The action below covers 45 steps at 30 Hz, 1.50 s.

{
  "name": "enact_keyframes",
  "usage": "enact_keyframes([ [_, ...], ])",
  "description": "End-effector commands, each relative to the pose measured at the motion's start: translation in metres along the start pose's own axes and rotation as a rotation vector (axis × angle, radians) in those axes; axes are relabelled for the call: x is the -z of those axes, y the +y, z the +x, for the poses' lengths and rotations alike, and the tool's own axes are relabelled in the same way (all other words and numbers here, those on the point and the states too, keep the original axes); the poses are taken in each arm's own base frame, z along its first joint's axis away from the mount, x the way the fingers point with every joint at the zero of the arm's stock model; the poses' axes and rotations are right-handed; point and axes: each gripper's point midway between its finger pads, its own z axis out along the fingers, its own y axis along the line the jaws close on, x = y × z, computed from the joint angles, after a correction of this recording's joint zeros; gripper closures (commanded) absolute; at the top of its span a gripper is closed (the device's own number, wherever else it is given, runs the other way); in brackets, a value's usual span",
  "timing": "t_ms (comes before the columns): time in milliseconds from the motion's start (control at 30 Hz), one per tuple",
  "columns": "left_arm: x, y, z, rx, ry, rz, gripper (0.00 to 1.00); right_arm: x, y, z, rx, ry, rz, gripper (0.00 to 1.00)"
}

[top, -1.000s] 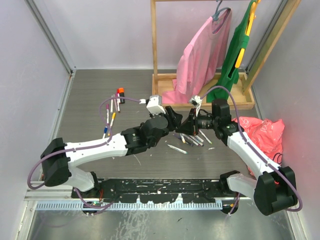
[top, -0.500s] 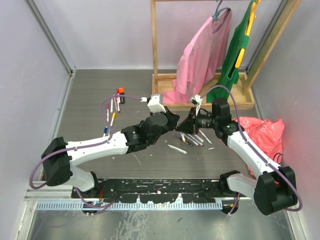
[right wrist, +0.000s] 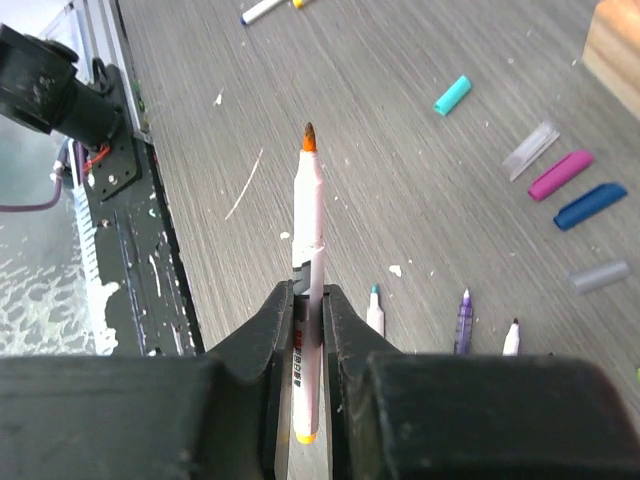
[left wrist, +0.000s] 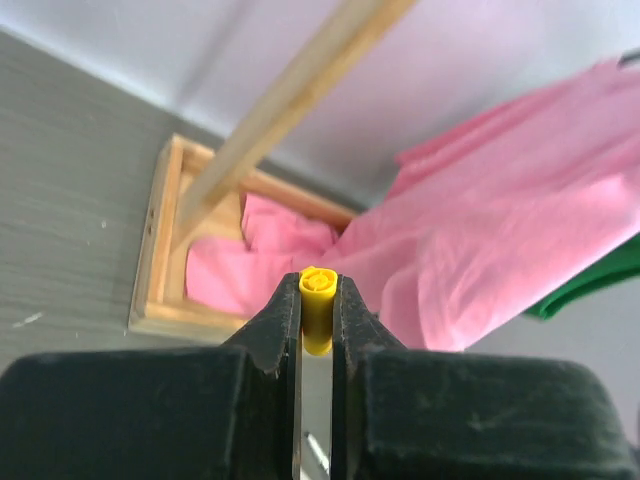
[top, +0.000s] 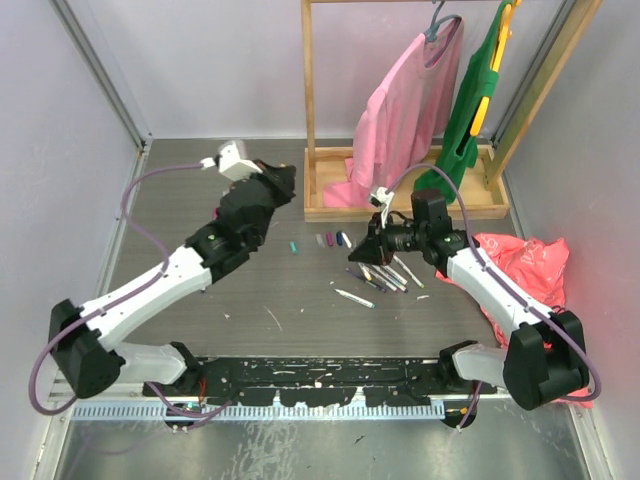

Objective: Open the pen caps
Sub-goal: Open the pen cap from the pen.

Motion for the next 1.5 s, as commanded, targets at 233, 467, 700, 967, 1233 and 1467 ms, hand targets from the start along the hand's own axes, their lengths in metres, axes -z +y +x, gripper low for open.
enact_keyframes([
  [233,0.021,0.033,-0.046,0.130,-0.106,0.037,1.00,0.015,-0.037,0.013,0.138,0.143,0.214,0.99],
  [467,0.046,0.089,0.015,0.123,-0.025,0.151,0.90,0.060,-0.094,0.035,0.221,0.343,0.512,0.99],
  [700,0.077,0.100,0.037,-0.039,0.002,0.293,0.94,0.105,-0.134,0.068,0.074,0.465,0.651,0.99],
  [967,0.092,0.105,0.060,-0.064,0.082,0.350,0.97,0.122,-0.160,0.103,0.007,0.614,0.737,0.99],
  [1233,0.102,0.098,0.067,-0.045,0.115,0.419,0.98,0.117,-0.169,0.128,-0.059,0.694,0.711,0.98],
  [1467,0.107,0.092,0.070,-0.022,0.131,0.459,0.98,0.108,-0.174,0.138,-0.110,0.709,0.676,0.94],
])
